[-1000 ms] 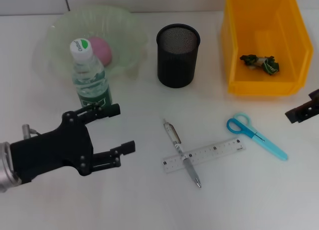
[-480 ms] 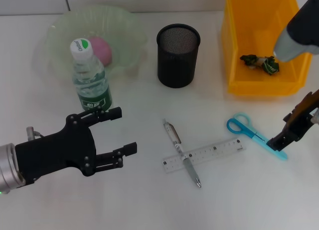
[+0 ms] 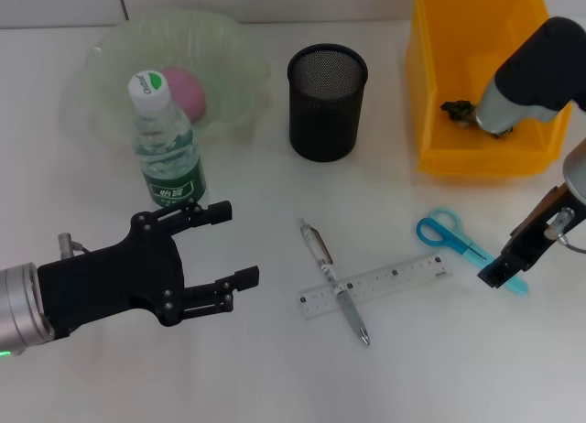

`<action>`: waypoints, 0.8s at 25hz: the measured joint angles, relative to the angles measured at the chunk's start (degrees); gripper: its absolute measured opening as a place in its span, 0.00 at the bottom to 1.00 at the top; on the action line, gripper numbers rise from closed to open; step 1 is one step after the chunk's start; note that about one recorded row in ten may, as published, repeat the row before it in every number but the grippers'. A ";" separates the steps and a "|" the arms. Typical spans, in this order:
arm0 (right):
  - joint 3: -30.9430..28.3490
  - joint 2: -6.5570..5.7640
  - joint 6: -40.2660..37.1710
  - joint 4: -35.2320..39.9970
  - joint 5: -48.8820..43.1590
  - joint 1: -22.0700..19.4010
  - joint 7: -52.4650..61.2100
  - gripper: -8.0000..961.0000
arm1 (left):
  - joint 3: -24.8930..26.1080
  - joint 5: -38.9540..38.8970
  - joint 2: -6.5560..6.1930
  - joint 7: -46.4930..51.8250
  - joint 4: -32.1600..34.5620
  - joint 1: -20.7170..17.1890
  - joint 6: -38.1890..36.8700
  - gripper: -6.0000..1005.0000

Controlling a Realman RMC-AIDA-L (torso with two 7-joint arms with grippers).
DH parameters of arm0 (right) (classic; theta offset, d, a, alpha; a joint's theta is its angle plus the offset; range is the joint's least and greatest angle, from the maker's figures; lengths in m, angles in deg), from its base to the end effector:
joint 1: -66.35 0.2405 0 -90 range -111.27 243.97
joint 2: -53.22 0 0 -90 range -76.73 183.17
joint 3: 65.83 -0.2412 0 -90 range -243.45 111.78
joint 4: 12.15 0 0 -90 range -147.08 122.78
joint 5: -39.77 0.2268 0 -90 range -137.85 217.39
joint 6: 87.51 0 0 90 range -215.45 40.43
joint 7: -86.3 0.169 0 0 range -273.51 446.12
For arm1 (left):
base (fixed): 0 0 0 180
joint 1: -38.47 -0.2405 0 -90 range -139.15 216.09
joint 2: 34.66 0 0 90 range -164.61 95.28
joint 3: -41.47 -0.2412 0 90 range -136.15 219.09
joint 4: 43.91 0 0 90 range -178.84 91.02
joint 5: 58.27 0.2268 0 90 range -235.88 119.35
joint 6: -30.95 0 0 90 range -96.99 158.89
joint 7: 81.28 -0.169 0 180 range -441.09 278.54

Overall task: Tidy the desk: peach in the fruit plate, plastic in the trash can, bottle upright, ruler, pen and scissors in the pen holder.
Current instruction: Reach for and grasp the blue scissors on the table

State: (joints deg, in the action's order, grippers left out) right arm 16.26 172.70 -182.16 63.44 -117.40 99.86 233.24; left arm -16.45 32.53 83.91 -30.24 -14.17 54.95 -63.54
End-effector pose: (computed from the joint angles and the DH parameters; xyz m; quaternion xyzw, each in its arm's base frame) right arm 0.2089 0.3484 -0.0145 -0.8874 0.3340 -0.2765 0.1565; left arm -0.2698 0.2649 -0.0410 -0.9271 -0.0932 -0.3324 0.1461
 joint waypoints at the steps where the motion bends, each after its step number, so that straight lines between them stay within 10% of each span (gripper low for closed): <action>1: 0.64 0.00 0.52 -0.53 -0.11 0.14 0.34 0.81 | 0.00 0.00 0.00 0.00 0.00 0.00 0.00 0.81; 20: 1.23 0.06 4.88 -5.34 0.94 1.12 2.08 0.56 | -0.10 0.00 0.00 -0.06 -0.66 0.14 0.49 0.81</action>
State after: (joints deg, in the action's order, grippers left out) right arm 17.49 172.76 -177.28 58.11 -116.46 100.98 235.32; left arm -16.55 32.52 83.90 -30.30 -14.83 55.09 -63.04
